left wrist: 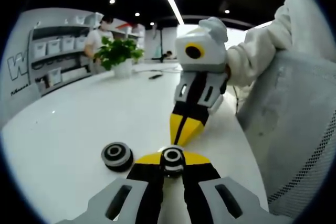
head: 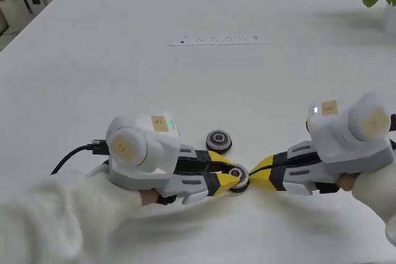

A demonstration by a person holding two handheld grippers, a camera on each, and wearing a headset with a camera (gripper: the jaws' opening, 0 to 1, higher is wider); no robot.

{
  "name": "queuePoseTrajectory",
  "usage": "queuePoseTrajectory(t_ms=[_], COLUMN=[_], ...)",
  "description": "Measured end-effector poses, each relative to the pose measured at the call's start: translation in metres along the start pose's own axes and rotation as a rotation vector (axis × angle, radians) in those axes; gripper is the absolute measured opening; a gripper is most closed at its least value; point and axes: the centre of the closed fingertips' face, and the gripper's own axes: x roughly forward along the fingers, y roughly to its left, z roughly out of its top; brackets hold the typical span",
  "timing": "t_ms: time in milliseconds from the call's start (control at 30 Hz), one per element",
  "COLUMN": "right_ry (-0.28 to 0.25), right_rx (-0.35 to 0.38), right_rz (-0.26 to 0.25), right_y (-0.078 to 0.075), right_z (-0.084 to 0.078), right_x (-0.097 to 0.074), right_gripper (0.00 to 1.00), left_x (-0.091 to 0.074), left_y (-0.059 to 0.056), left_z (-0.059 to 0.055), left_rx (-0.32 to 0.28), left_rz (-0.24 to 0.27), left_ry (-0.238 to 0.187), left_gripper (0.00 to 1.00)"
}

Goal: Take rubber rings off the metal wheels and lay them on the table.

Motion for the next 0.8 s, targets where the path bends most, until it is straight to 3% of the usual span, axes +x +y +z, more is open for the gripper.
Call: queuePoseTrajectory(t_ms=[67, 233, 267, 300, 533, 633, 800], right_ry=[0.004, -0.027, -0.035, -0.043, -0.072, -0.099, -0.090], right_rx=[0.033, 0.271, 0.284, 0.353, 0.513, 0.540, 0.534], right_rz=[0.000, 0.012, 0.014, 0.020, 0.042, 0.050, 0.047], right_y=[-0.001, -0.004, -0.004, -0.004, -0.003, -0.002, 0.003], right_z=[0.000, 0.001, 0.002, 0.002, 0.003, 0.009, 0.010], right_x=[0.000, -0.003, -0.003, -0.003, -0.005, -0.006, -0.006], right_gripper=[0.00, 0.00, 0.00, 0.00, 0.00, 0.00, 0.00], left_x=[0.000, 0.000, 0.000, 0.000, 0.000, 0.000, -0.001], left_y=[0.000, -0.001, -0.001, -0.001, -0.001, -0.001, -0.001], left_z=[0.000, 0.000, 0.000, 0.000, 0.000, 0.000, -0.001], left_rx=[0.002, 0.008, 0.008, 0.010, 0.018, 0.017, 0.013], left_rz=[-0.001, -0.007, -0.007, -0.007, -0.010, -0.011, -0.012], left_ry=[0.001, 0.003, 0.003, 0.004, 0.006, 0.005, 0.005], left_gripper=[0.14, 0.14, 0.14, 0.14, 0.14, 0.14, 0.14])
